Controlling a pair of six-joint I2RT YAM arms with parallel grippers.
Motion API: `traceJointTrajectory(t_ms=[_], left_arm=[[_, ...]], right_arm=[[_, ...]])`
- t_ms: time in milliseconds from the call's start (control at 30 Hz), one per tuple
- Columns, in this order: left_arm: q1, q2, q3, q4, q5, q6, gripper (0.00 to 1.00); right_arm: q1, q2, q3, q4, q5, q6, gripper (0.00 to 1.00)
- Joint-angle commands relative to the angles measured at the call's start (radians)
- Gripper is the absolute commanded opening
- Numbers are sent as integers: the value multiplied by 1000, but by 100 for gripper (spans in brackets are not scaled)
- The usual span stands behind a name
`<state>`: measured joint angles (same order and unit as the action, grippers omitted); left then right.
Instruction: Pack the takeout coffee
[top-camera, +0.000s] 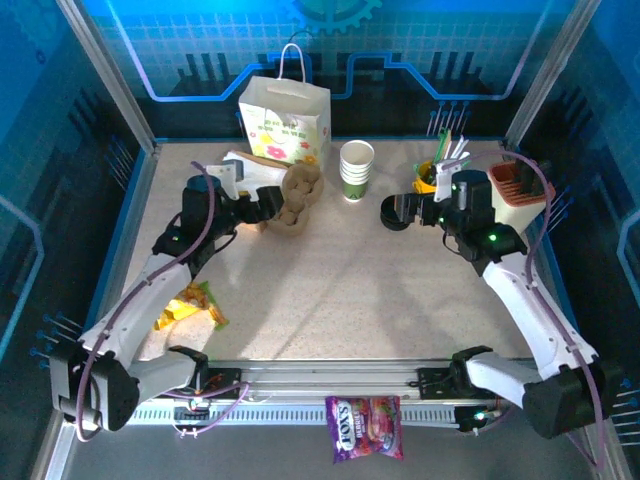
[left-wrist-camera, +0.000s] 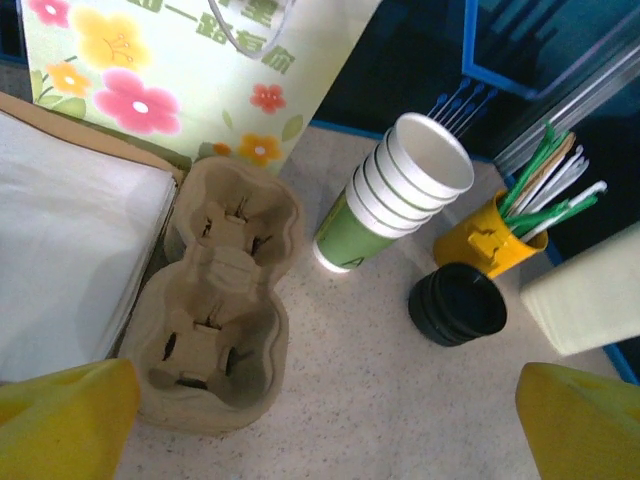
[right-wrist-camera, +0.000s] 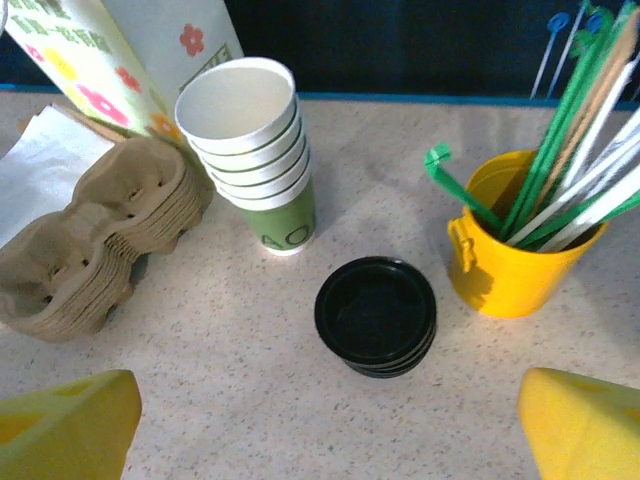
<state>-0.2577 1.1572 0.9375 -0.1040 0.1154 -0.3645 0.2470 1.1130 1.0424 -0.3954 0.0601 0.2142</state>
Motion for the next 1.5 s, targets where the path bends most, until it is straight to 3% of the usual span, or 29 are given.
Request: traceJointTrajectory(t_ms=[0, 300, 767, 867, 1133, 1467], left_arm=[[-1, 35, 62, -69, 19, 63, 97], [2, 56, 98, -130, -88, 106, 100], [2, 42, 31, -162, -98, 96, 100], [2, 21, 3, -144, -82, 75, 99], [-32, 31, -69, 44, 90, -23, 98], [-143, 109, -56, 97, 98, -20, 97]], right_arm=[[32, 36, 51, 13, -90, 37, 96], [91, 124, 110, 59, -142, 117, 94], [101, 239, 231, 13, -60, 112, 82], [104, 331, 325, -36, 34, 106, 79], [102, 590, 570, -126, 129, 70, 71], [85, 876, 862, -249, 129, 70, 59]])
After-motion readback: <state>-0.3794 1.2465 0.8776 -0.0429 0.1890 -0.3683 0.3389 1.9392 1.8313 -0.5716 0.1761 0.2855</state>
